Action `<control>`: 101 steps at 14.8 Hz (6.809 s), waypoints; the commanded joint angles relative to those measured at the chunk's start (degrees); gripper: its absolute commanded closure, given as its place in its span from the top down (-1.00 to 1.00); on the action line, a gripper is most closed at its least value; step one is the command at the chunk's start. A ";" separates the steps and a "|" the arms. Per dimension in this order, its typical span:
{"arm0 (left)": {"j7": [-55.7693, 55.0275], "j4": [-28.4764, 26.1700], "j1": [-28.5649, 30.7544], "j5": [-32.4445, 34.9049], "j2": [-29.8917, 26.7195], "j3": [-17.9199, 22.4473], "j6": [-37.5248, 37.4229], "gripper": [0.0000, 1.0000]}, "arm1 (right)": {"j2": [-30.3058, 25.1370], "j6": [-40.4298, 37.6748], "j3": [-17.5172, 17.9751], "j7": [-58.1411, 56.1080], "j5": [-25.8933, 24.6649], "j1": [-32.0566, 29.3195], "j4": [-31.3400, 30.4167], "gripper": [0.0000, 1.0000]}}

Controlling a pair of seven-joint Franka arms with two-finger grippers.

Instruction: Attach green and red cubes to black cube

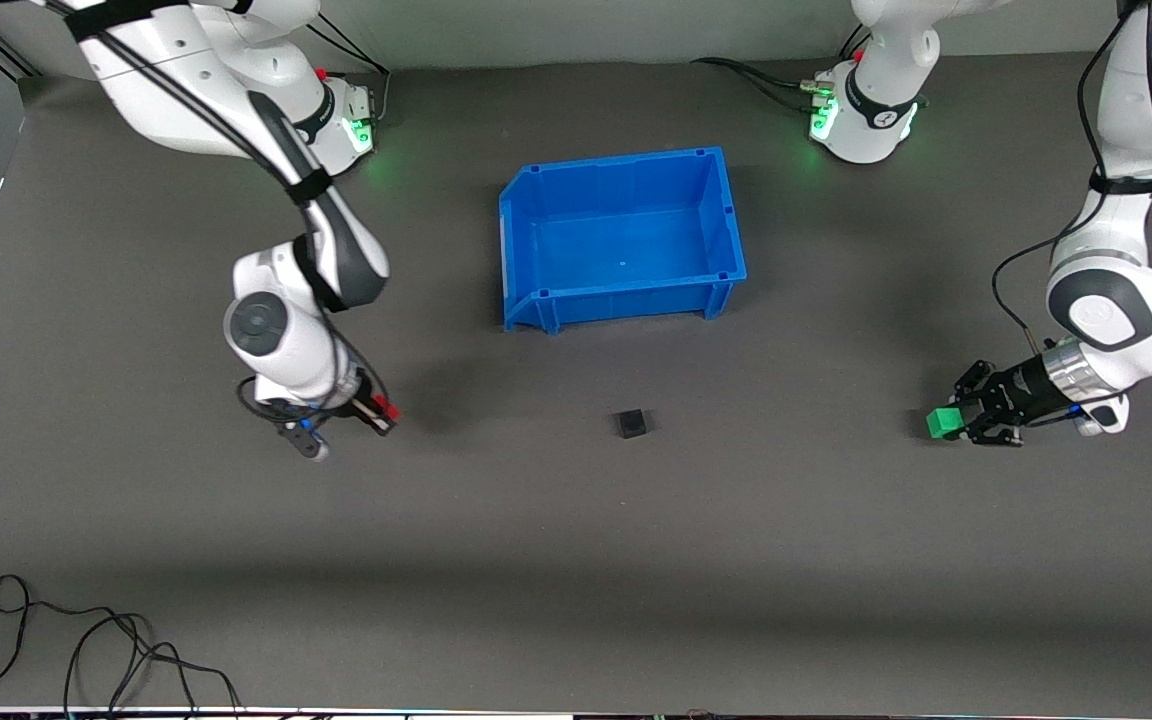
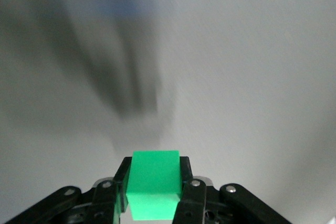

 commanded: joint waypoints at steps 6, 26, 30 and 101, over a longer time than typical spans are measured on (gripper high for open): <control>-21.96 5.16 -14.80 2.54 -1.36 0.62 -0.38 -0.65 | 17.13 -5.46 -0.36 26.27 9.58 9.97 26.76 -1.00; -51.95 7.44 -43.73 1.48 9.89 -0.87 28.01 -0.65 | 34.27 -5.99 -0.97 52.22 5.20 20.80 46.99 -1.00; -53.36 7.89 -44.96 1.48 11.30 -0.87 29.85 -0.65 | 34.80 -5.90 -0.97 52.30 5.20 20.80 47.08 -1.00; 39.63 20.37 -12.70 47.19 -28.42 0.53 -40.10 1.00 | -24.26 -56.96 -3.99 -62.57 0.80 -19.08 24.58 0.99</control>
